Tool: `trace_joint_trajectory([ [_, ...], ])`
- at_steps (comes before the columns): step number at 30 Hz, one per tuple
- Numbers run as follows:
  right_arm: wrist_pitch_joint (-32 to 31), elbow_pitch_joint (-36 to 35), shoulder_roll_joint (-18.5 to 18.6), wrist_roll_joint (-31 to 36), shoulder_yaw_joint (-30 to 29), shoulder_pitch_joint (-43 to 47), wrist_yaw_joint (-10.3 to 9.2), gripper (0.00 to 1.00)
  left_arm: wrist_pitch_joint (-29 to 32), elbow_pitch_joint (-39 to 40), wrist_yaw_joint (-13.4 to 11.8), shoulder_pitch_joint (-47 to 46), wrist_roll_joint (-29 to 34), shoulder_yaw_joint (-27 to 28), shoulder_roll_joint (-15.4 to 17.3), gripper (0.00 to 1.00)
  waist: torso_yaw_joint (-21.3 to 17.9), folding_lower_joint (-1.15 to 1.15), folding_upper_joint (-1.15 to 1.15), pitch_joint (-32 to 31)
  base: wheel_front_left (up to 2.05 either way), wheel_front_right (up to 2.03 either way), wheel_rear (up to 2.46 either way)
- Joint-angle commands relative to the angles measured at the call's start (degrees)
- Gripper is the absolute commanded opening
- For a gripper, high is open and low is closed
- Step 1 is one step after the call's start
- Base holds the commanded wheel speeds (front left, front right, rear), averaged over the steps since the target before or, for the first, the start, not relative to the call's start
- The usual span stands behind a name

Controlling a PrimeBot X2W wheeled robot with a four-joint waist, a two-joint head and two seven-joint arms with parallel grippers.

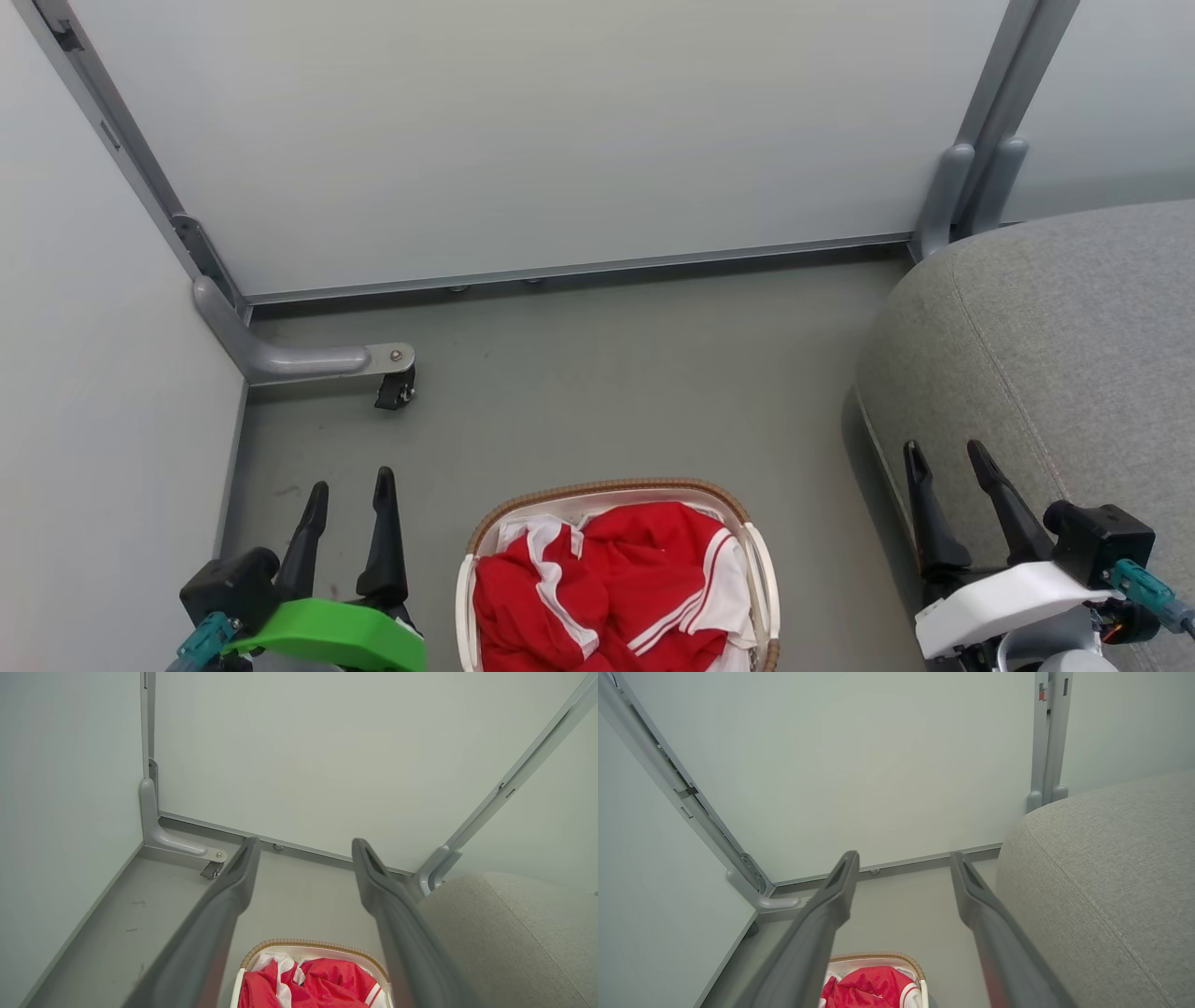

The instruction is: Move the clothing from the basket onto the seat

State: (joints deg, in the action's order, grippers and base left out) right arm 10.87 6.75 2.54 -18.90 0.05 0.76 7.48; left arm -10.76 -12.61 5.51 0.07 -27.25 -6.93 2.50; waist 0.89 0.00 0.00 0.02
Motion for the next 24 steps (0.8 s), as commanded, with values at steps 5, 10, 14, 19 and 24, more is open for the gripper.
trace_joint_trajectory([
  [5,1.05,-0.31,0.35,3.53,-0.14,0.80,0.01,1.00,-1.16,-0.62,-0.11,0.42,3.41,-0.56,0.44,1.00,0.01,0.00,0.00,0.02,0.00,0.00,0.00],
  [10,1.59,-0.16,0.37,5.74,-0.22,0.90,0.02,1.00,-1.74,-1.30,-0.07,0.55,5.53,-0.93,0.45,1.00,0.09,0.00,0.00,0.05,0.00,0.00,0.00],
  [14,2.09,-0.03,0.39,7.19,-0.23,1.05,0.02,1.00,-2.23,-1.85,-0.05,0.76,6.78,-1.21,0.46,1.00,0.20,0.00,0.00,0.11,0.00,0.00,0.00],
  [19,2.63,0.17,0.42,9.26,-0.22,1.24,0.02,1.00,-2.74,-2.83,0.04,1.00,8.51,-1.50,0.48,1.00,0.34,0.00,0.00,0.19,0.00,0.00,0.00],
  [24,3.18,0.65,0.44,10.65,-0.13,1.45,0.02,1.00,-3.27,-3.83,0.28,1.00,9.70,-1.73,0.49,1.00,0.43,0.00,0.00,0.24,0.00,0.00,0.00],
])
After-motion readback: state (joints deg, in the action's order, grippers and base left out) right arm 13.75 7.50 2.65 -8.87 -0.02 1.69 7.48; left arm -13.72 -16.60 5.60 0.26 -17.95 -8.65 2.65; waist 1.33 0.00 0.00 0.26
